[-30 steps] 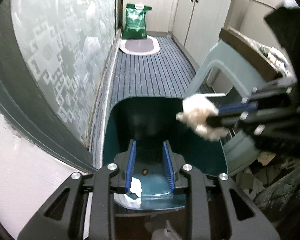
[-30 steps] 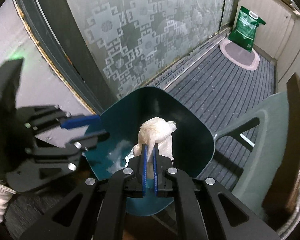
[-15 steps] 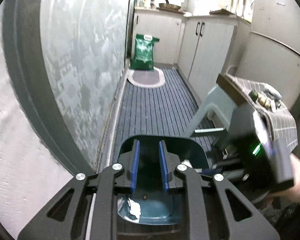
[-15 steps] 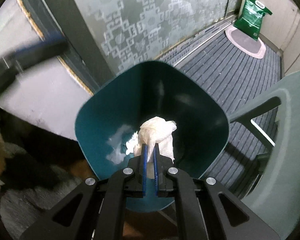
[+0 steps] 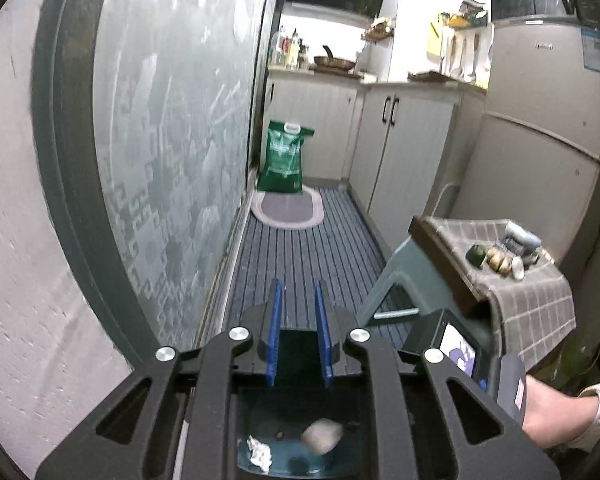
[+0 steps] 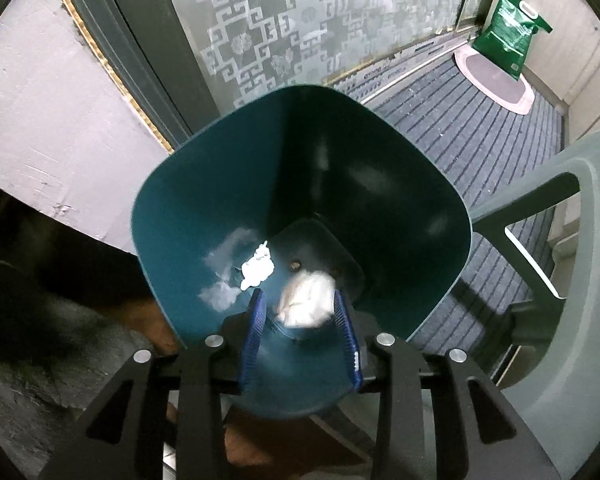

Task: Collect trash
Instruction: 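Return both grippers from the bin back toward the table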

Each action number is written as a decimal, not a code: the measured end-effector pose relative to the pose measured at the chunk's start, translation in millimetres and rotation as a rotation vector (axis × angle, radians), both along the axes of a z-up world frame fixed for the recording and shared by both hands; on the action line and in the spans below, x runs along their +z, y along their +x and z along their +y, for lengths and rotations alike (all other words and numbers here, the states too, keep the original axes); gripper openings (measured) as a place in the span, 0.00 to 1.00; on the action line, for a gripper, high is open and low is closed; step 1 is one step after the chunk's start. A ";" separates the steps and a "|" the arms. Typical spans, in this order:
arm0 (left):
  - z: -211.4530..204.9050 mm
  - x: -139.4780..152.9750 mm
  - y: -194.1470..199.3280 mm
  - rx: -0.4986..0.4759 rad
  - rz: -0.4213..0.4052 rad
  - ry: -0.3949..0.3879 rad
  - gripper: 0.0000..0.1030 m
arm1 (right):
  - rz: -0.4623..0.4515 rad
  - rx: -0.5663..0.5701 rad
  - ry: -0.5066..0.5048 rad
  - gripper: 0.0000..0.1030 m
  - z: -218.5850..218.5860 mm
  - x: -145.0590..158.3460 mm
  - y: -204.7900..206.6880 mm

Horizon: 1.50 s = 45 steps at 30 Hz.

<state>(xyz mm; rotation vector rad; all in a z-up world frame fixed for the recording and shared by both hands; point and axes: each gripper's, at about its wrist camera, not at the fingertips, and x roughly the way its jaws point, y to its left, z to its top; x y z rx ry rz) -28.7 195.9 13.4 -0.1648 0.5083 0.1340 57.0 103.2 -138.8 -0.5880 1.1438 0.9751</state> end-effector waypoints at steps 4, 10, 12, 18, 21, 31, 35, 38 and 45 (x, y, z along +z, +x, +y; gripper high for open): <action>-4.3 8.0 1.5 -0.005 -0.028 -0.001 0.28 | -0.018 0.019 0.041 0.35 -1.1 16.7 -4.1; -11.8 18.5 3.5 -0.008 -0.075 0.004 0.30 | -0.070 0.035 0.112 0.35 -6.8 49.3 -11.7; -13.1 21.7 4.8 -0.012 -0.085 -0.001 0.31 | -0.081 0.035 0.145 0.35 -11.2 62.3 -13.4; -15.1 25.8 11.3 -0.010 -0.094 -0.006 0.36 | -0.151 0.025 0.229 0.37 -29.4 104.2 -16.5; -16.9 27.6 14.4 -0.005 -0.101 -0.004 0.36 | -0.173 0.000 0.273 0.39 -43.0 123.5 -11.0; -39.9 27.2 37.9 -0.044 -0.086 0.006 0.41 | -0.268 -0.128 0.378 0.46 -105.9 168.0 12.1; -58.6 24.0 51.5 -0.103 -0.067 0.023 0.44 | -0.290 -0.200 0.382 0.52 -134.7 168.8 25.4; -71.7 20.3 61.7 -0.129 -0.048 0.035 0.47 | -0.292 -0.243 0.379 0.53 -153.4 165.3 34.8; -103.0 10.3 84.7 -0.180 -0.010 0.065 0.49 | -0.297 -0.324 0.374 0.54 -191.7 158.9 50.0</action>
